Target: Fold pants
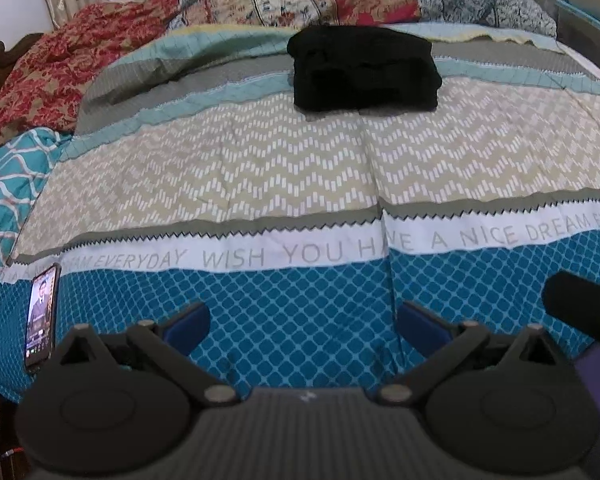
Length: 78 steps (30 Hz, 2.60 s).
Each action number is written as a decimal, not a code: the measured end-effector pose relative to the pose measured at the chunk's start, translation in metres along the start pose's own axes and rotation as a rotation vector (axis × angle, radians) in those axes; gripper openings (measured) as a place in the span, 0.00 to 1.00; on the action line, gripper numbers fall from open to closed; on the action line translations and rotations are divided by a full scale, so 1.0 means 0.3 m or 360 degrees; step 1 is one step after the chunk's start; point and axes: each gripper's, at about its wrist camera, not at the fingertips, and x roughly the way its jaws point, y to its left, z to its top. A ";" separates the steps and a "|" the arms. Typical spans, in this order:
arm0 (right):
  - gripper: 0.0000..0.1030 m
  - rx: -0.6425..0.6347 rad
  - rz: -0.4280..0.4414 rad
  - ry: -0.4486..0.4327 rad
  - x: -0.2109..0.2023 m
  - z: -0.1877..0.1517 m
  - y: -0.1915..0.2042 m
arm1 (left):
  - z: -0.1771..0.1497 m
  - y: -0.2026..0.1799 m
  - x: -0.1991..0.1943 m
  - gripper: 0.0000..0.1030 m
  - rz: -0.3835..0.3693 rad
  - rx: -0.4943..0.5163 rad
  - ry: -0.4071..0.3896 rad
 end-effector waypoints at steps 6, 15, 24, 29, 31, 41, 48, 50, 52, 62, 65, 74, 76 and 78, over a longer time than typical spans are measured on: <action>1.00 0.0016 0.0003 0.0029 0.011 -0.004 -0.006 | -0.003 0.012 0.019 1.00 -0.0015 -0.0029 0.0040; 1.00 0.0026 0.0002 0.0044 0.016 -0.005 -0.007 | -0.005 0.020 0.022 1.00 -0.0103 -0.0062 0.0053; 1.00 0.0027 0.0003 0.0049 0.020 -0.007 -0.009 | -0.005 0.020 0.015 1.00 -0.0123 -0.0078 0.0049; 1.00 0.0027 0.0003 0.0051 0.022 -0.009 -0.009 | -0.003 0.019 0.020 1.00 -0.0099 -0.0071 0.0061; 1.00 0.0029 0.0002 0.0052 0.022 -0.009 -0.008 | -0.004 0.020 0.024 1.00 -0.0098 -0.0071 0.0074; 1.00 0.0027 0.0013 0.0070 0.028 -0.005 -0.011 | -0.003 0.031 0.046 1.00 -0.0089 -0.0094 0.0129; 1.00 0.0032 0.0013 0.0078 0.032 -0.004 -0.015 | -0.003 0.028 0.058 1.00 -0.0085 -0.0088 0.0155; 1.00 0.0032 0.0013 0.0079 0.033 -0.004 -0.014 | -0.005 0.031 0.062 1.00 -0.0087 -0.0093 0.0168; 1.00 0.0035 0.0011 0.0083 0.036 -0.004 -0.018 | -0.006 0.034 0.068 1.00 -0.0087 -0.0096 0.0179; 1.00 0.0048 0.0011 0.0109 0.051 -0.013 -0.028 | -0.019 0.035 0.096 1.00 -0.0093 -0.0104 0.0237; 1.00 0.0052 0.0010 0.0114 0.053 -0.016 -0.030 | -0.023 0.033 0.102 1.00 -0.0093 -0.0105 0.0248; 1.00 0.0062 0.0007 0.0132 0.064 -0.019 -0.036 | -0.035 0.027 0.120 1.00 -0.0104 -0.0100 0.0282; 1.00 0.0064 0.0006 0.0137 0.065 -0.019 -0.037 | -0.036 0.028 0.123 1.00 -0.0107 -0.0099 0.0288; 1.00 0.0068 0.0005 0.0141 0.068 -0.020 -0.040 | -0.036 0.028 0.125 1.00 -0.0109 -0.0099 0.0294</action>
